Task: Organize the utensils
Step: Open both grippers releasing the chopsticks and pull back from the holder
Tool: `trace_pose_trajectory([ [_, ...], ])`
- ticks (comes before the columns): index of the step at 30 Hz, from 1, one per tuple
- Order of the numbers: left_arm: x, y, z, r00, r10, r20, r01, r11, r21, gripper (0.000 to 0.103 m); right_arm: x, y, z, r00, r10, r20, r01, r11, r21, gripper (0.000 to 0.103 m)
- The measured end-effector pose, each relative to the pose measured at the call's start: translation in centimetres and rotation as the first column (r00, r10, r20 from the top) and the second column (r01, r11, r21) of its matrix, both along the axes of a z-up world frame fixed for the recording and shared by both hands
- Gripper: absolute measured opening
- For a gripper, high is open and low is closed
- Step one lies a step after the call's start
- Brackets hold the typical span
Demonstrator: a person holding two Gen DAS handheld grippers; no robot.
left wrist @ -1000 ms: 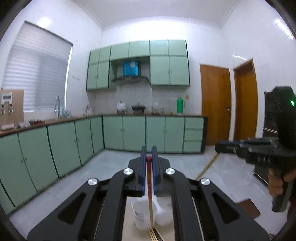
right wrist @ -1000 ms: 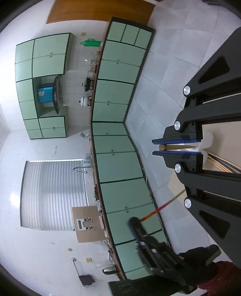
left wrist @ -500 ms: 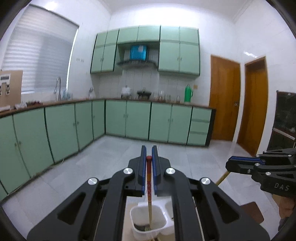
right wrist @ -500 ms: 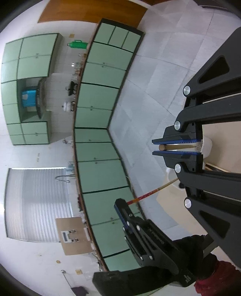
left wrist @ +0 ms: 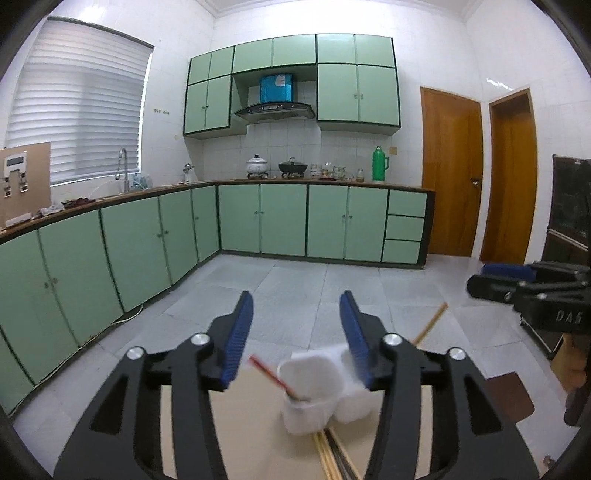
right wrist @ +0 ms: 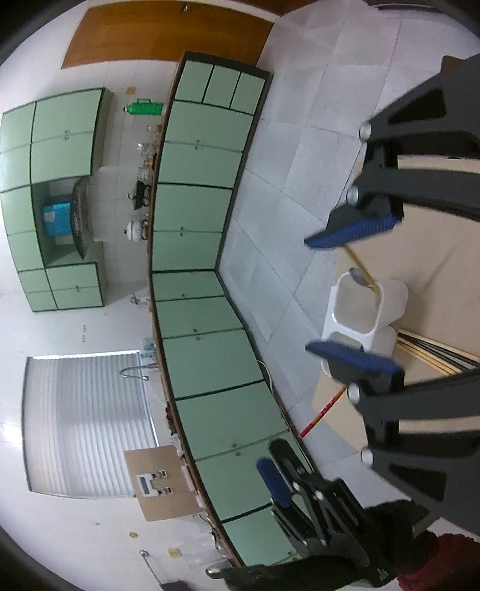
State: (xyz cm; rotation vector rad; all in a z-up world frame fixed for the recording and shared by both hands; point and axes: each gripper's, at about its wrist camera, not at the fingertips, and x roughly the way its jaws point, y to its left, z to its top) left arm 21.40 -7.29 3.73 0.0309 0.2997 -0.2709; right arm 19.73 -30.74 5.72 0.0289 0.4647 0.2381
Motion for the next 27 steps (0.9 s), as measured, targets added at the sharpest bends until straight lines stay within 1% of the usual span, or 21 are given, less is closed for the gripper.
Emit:
trace_pose_trajectory([
  [1,-0.9,0.3,-0.3,1.000,-0.002,-0.010,0.002,1.000,-0.006,0.053,-0.7,-0.2,-0.2,1.000,-0.011,0.009,0.010,1.000,0.002,0.067],
  [3,-2.4,0.8,-1.3,0.999,0.001,-0.041,-0.001,1.000,-0.012,0.056,-1.9,-0.3,-0.8,1.000,-0.018,0.017,0.017,1.000,0.004,0.069],
  [7,-4.9,1.4,-4.1,0.993,-0.005,-0.114,0.003,1.000,-0.019,0.060,-4.8,-0.1,-3.5,0.999,-0.032,0.000,0.032,0.999,0.011,0.077],
  [9,-6.0,1.6,-5.7,0.988,-0.004,-0.157,0.002,1.000,-0.016,0.060,-6.0,0.1,-5.2,0.999,-0.039,-0.022,0.040,0.999,0.020,0.078],
  [13,-7.6,2.2,-8.6,0.976,0.009,-0.217,-0.008,1.000,0.006,0.062,-7.9,0.5,-8.4,0.996,-0.063,-0.071,0.065,0.998,0.027,0.079],
  [16,-8.6,2.6,-10.9,0.965,0.032,-0.259,-0.022,0.999,0.043,0.064,-8.9,0.9,-11.0,0.991,-0.074,-0.115,0.078,0.997,0.028,0.079],
  [20,-9.3,3.3,-14.0,0.942,0.053,-0.332,-0.031,0.997,0.069,0.064,-9.8,1.5,-14.0,0.981,-0.097,-0.167,0.098,0.995,-0.003,0.079],
  [23,-9.7,3.9,-16.2,0.922,0.073,-0.381,-0.036,0.994,0.103,0.064,-10.2,1.6,-15.9,0.972,-0.098,-0.215,0.103,0.995,0.011,0.079],
  [27,-10.4,4.2,-18.6,0.899,0.090,-0.430,-0.044,0.992,0.115,0.064,-10.8,2.3,-18.4,0.958,-0.108,-0.267,0.116,0.993,0.012,0.079],
])
